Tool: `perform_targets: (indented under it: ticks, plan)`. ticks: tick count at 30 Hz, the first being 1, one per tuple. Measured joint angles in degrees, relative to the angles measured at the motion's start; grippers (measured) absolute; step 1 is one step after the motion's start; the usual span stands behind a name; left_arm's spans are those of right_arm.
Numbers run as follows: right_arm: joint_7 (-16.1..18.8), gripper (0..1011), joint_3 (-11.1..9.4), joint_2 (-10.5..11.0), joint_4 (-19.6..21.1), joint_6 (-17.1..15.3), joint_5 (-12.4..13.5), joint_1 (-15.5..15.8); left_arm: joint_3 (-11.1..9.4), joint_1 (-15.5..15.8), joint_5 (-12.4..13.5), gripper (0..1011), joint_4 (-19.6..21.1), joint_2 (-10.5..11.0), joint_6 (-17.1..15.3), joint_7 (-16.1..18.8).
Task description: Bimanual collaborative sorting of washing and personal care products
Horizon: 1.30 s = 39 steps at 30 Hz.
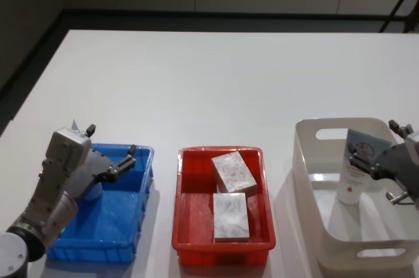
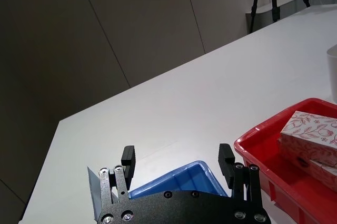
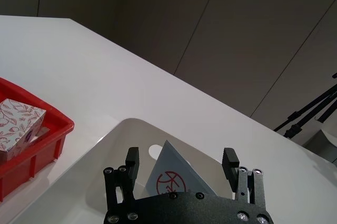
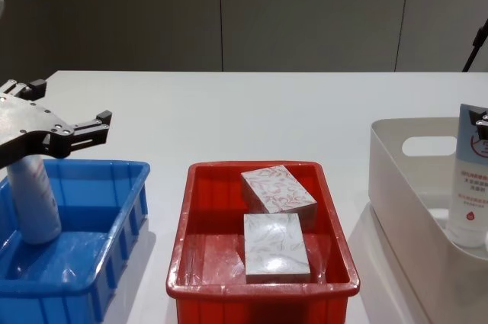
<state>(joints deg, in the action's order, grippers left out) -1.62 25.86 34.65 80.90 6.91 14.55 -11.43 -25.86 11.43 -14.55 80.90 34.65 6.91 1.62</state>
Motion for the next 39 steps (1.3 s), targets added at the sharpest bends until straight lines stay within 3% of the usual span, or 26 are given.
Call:
perform_targets:
  ticks: [39]
  plan:
    - [0.0,1001,0.0,0.0,0.0,0.0,0.0,0.0,0.0,0.0,0.0,1001,0.0,0.0,0.0,0.0]
